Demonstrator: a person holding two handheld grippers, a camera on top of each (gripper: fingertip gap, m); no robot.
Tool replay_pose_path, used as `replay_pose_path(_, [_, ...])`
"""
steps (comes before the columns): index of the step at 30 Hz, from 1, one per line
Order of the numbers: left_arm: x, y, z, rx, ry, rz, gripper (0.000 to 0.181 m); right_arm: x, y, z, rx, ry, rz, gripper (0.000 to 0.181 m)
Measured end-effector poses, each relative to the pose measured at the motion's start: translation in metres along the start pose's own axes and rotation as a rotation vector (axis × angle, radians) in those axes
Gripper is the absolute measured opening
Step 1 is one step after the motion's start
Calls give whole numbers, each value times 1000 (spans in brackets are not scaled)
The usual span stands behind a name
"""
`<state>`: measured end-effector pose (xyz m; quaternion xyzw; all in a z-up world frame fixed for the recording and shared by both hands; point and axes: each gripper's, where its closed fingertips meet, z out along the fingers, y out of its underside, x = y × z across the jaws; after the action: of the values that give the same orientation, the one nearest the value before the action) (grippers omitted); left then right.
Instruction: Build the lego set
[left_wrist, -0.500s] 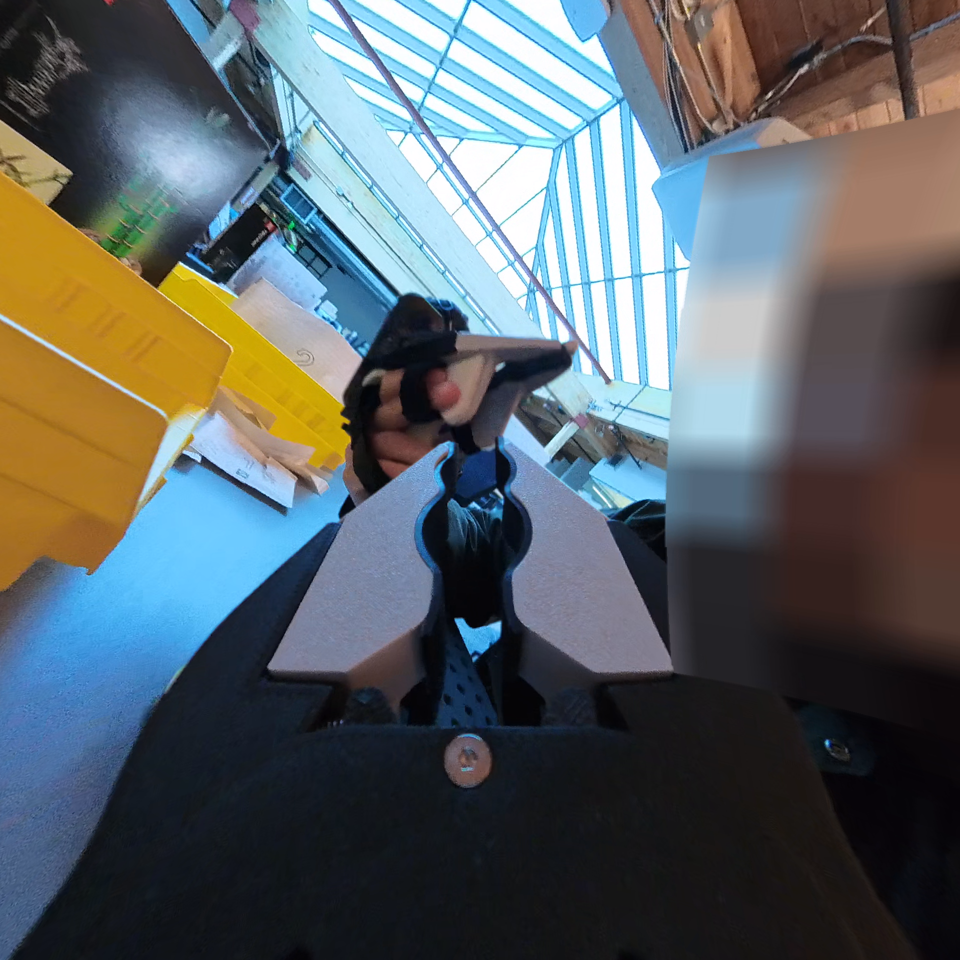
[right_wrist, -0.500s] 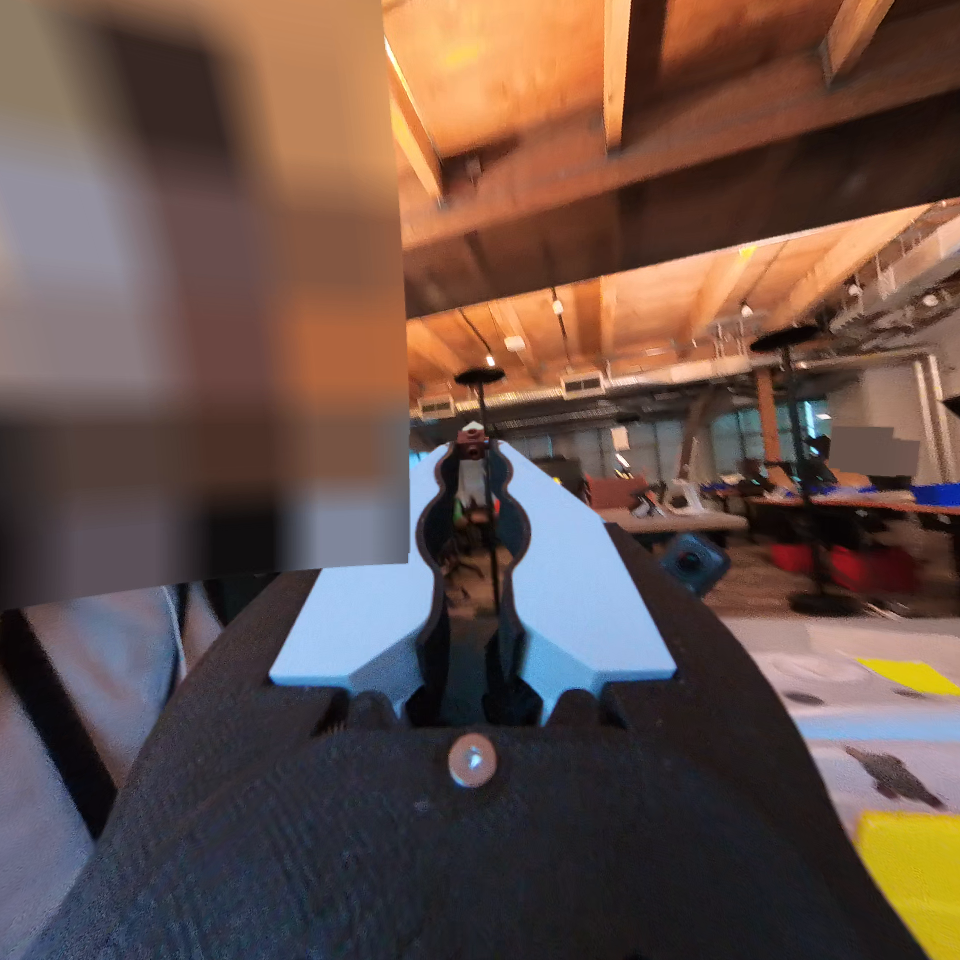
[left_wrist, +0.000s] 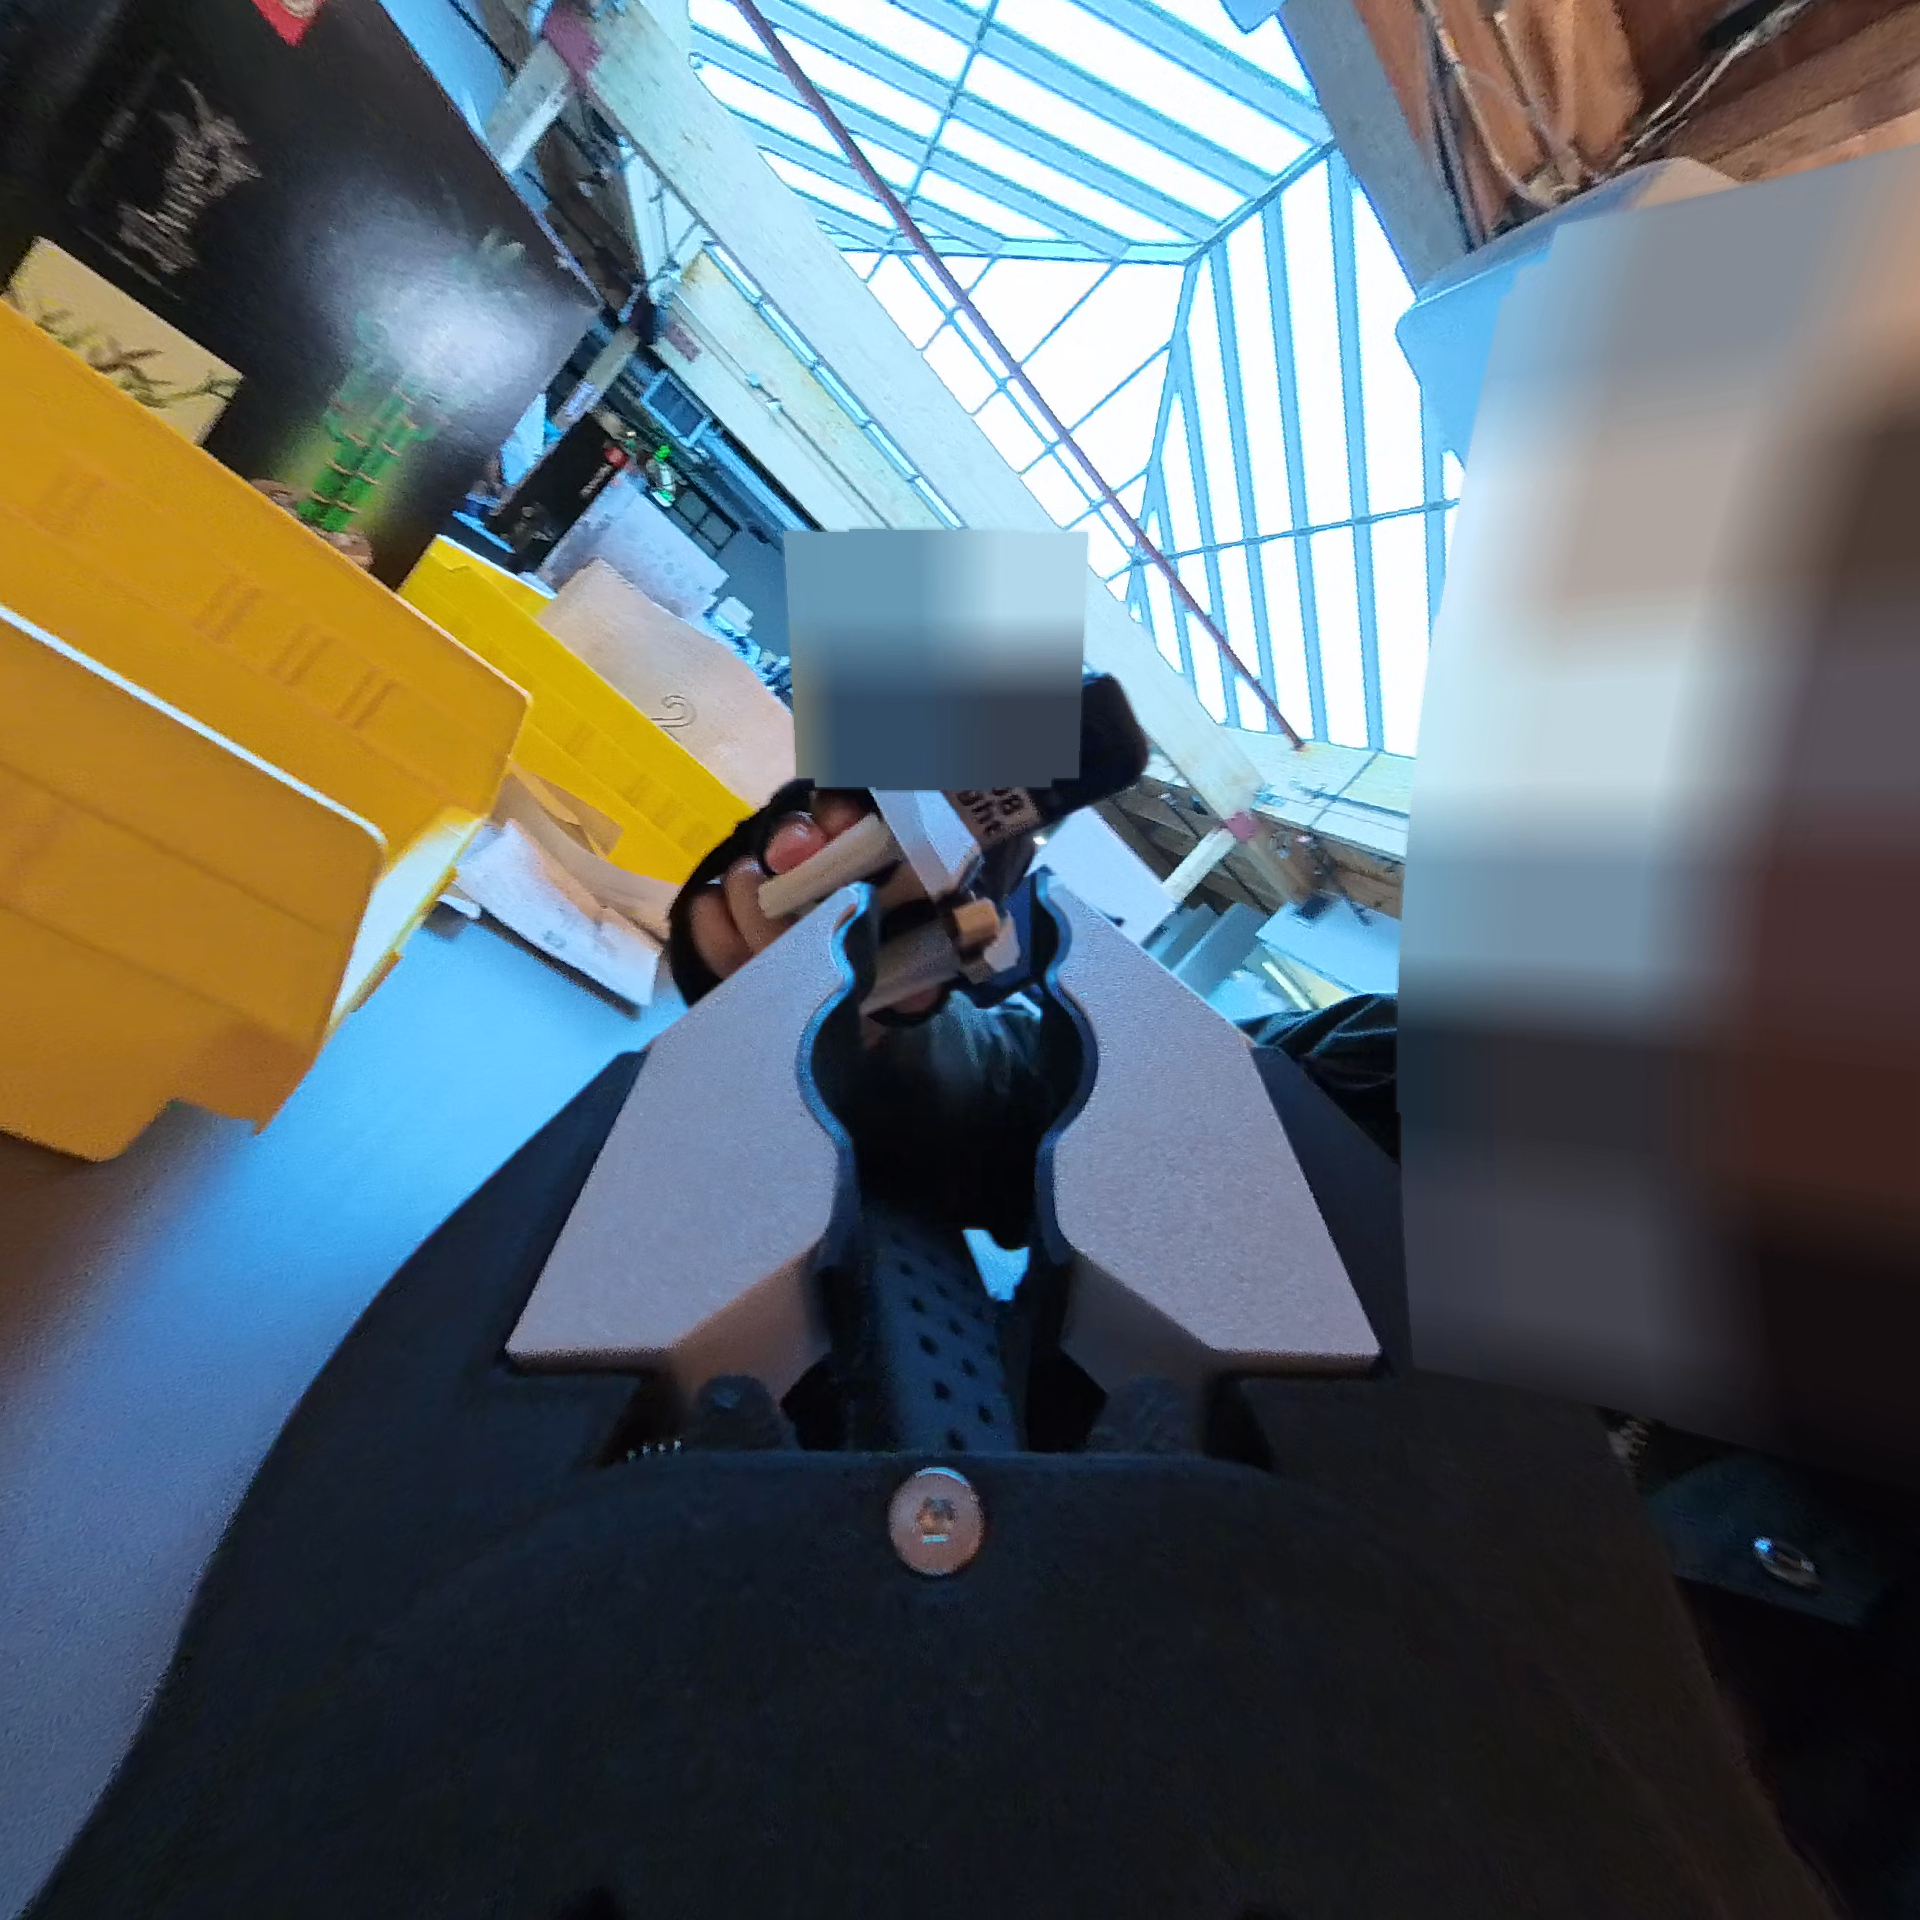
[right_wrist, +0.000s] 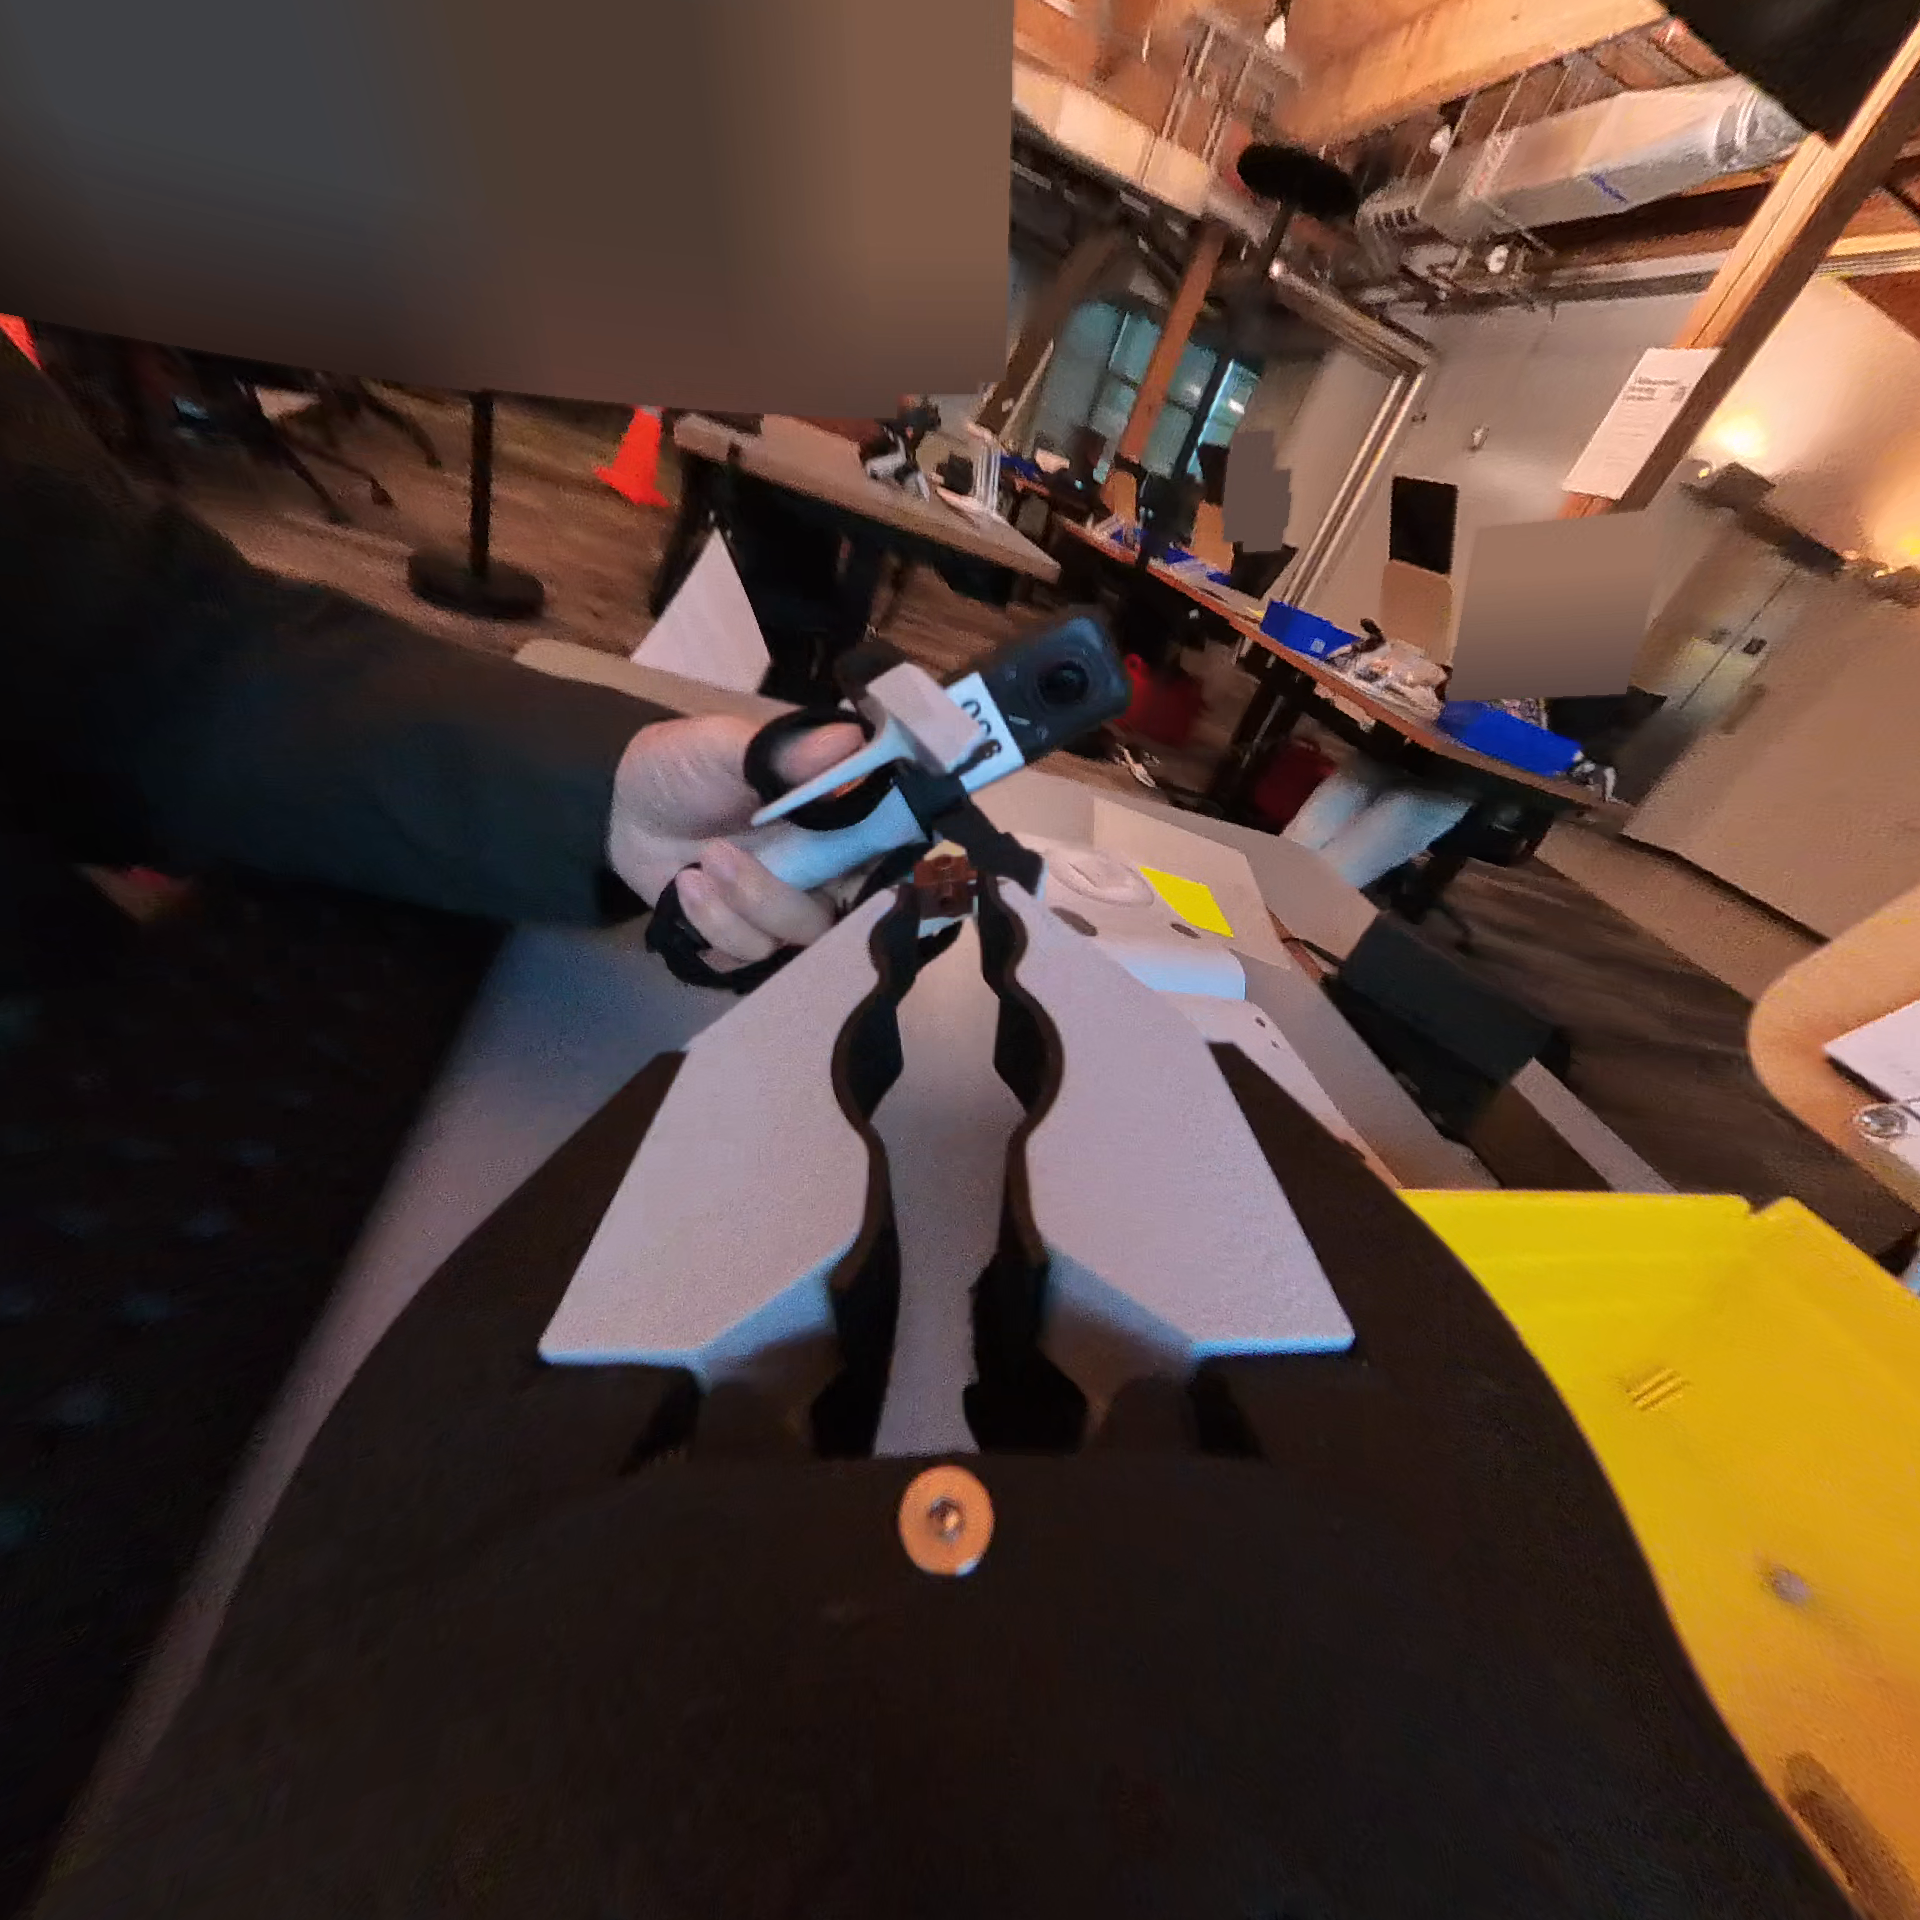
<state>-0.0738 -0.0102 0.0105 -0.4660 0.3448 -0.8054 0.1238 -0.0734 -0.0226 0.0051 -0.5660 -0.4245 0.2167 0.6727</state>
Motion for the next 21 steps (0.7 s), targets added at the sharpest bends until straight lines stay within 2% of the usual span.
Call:
replay_pose_path(5, [-8, 15, 3, -92, -58, 45, 13, -3, 13, 8, -71, 24, -59, 9])
replay_pose_path(9, [-12, 19, 4, -110, -72, 39, 5, 0, 20, 7, -110, 46, -118, 9])
replay_pose_path(19, [-12, 22, 2, -172, -113, 101, 5, -1, 20, 6, -159, 23, -188, 8])
replay_pose_path(21, [-11, -4, -17, -49, -132, 102, 5, 8, 10, -4, -117, 71, -200, 9])
